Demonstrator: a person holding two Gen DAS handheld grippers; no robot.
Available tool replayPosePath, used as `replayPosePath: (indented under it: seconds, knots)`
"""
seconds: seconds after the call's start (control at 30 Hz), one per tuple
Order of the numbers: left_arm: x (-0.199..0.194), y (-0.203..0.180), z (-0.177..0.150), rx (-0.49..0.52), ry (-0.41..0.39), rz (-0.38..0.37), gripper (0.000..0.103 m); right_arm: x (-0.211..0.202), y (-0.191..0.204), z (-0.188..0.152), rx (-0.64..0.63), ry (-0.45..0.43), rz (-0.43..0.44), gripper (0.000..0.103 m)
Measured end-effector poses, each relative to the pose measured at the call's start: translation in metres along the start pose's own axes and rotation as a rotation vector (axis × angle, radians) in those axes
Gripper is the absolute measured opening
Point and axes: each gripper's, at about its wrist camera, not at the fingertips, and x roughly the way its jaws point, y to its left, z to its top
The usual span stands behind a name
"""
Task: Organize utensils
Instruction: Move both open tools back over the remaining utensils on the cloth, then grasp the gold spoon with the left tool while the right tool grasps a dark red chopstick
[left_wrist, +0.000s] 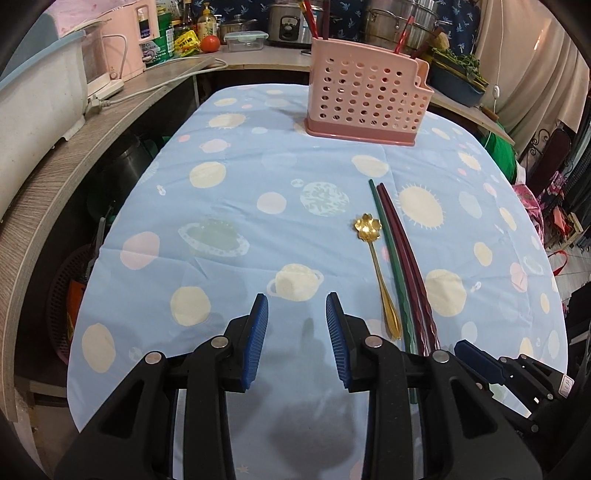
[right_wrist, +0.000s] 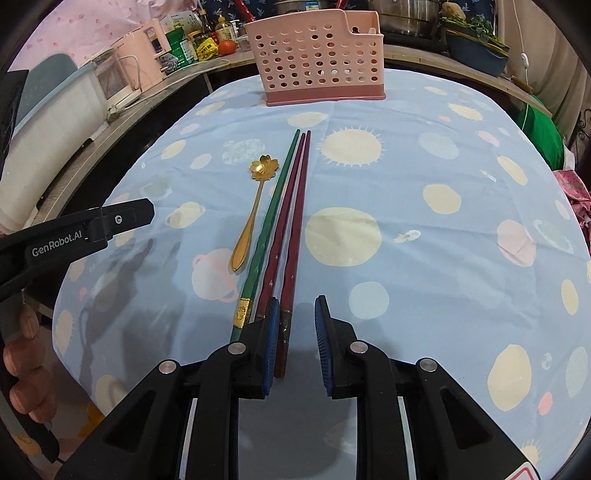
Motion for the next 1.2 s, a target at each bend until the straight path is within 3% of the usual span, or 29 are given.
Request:
replayPosePath:
  seconds: [0.17,0.37,0.9,1.2]
  knots:
    - [0.003,-0.004,-0.003,0.011,0.010,-0.006,0.038,0.002,0.002,-0.002,-0.013,0.000,-0.008,0.018]
    - [0.008,-0.011,-0.005,0.024,0.024,-0.022,0.046,0.004,-0.004,-0.002,-0.010,-0.001,-0.024,0.006]
    - [0.039,-0.038,-0.010,0.034,0.127,-0.113,0.046,0.003,-0.023,0.001,0.050,-0.003,-0.004,0.007]
    - [0.044,-0.050,-0.010,0.070,0.103,-0.094,0.046,0.003,-0.025,0.001,0.051,-0.012,0.001,0.007]
